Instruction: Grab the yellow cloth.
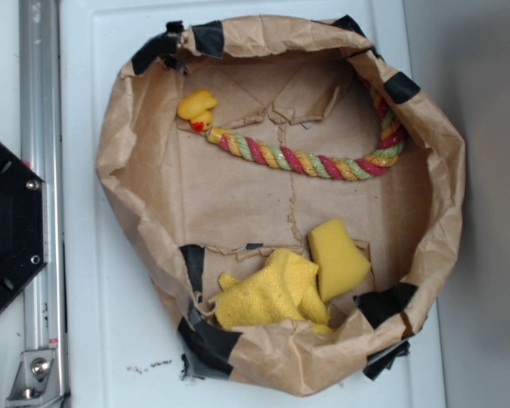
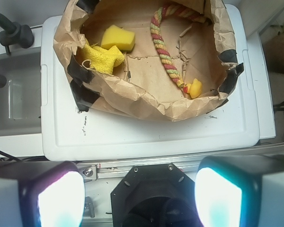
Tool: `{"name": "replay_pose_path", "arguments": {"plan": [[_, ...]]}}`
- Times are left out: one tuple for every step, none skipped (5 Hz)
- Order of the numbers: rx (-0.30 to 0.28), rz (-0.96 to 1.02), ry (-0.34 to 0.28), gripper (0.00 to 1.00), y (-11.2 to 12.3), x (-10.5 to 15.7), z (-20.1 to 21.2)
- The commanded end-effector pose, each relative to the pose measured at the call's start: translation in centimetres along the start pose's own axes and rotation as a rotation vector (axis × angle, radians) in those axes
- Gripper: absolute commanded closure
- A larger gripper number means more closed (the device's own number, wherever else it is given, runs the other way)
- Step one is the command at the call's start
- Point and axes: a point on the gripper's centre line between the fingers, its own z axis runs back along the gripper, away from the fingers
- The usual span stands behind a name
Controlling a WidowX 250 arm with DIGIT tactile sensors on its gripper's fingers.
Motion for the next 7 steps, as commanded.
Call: {"name": "replay_pose_path", "arguments": {"plan": [[0.0, 0.0, 0.0, 0.0, 0.0, 0.0, 0.0], [0.0, 0.0, 0.0, 0.0, 0.0, 0.0, 0.0], [0.0, 0.0, 0.0, 0.0, 0.0, 0.0, 0.0], [0.0, 0.0, 0.0, 0.0, 0.0, 0.0, 0.0], [0.0, 0.0, 0.0, 0.0, 0.0, 0.0, 0.0], [0.0, 0.0, 0.0, 0.0, 0.0, 0.0, 0.0], [0.059, 0.191, -0.016, 0.0, 0.6, 4.5, -1.5]]}}
